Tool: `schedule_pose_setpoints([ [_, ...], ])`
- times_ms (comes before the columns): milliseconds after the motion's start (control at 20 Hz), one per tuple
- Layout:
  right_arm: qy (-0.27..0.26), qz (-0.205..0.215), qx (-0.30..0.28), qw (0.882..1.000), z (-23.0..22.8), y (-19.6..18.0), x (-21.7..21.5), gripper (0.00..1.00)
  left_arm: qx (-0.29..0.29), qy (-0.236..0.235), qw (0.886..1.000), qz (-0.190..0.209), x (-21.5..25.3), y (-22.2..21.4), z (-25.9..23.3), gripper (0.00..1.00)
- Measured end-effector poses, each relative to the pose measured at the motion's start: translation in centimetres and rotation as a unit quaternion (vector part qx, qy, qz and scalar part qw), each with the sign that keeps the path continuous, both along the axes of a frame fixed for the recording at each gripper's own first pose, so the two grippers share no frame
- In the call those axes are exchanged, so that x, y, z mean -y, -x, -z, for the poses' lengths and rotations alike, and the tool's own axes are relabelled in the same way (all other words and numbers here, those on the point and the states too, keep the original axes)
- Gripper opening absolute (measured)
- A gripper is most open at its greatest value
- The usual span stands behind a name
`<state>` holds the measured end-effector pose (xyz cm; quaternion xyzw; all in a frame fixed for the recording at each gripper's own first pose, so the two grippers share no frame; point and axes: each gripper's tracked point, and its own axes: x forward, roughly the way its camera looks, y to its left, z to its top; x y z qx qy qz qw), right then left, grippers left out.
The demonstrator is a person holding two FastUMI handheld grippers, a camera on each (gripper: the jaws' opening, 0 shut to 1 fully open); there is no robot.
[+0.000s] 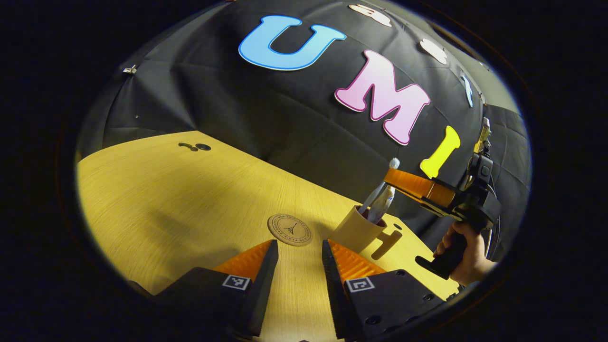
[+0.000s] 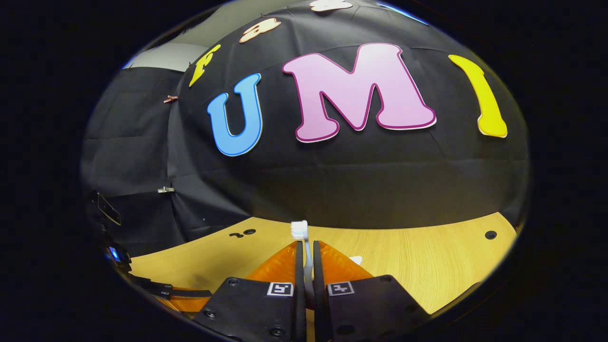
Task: Put the toothbrush and toothpaste on the desktop into the cup, then pick up the cup and place it on the coaster on the desktop.
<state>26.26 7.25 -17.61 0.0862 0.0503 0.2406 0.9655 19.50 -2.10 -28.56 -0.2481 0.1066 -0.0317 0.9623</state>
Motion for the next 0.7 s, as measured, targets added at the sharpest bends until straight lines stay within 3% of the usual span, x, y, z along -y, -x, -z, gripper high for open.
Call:
schedule_pose_setpoints([
  [300, 0.011, 0.006, -0.019, 1.0, 0.0, 0.8, 0.8, 0.12, -0.003, -0.001, 1.0, 0.001, -0.2, -0.1, 0.1, 0.59],
  [700, 0.082, 0.008, -0.013, 0.997, 0.2, 3.1, 1.4, 0.14, -0.008, 0.001, 1.0, 0.005, 0.2, 0.0, 0.3, 0.59],
])
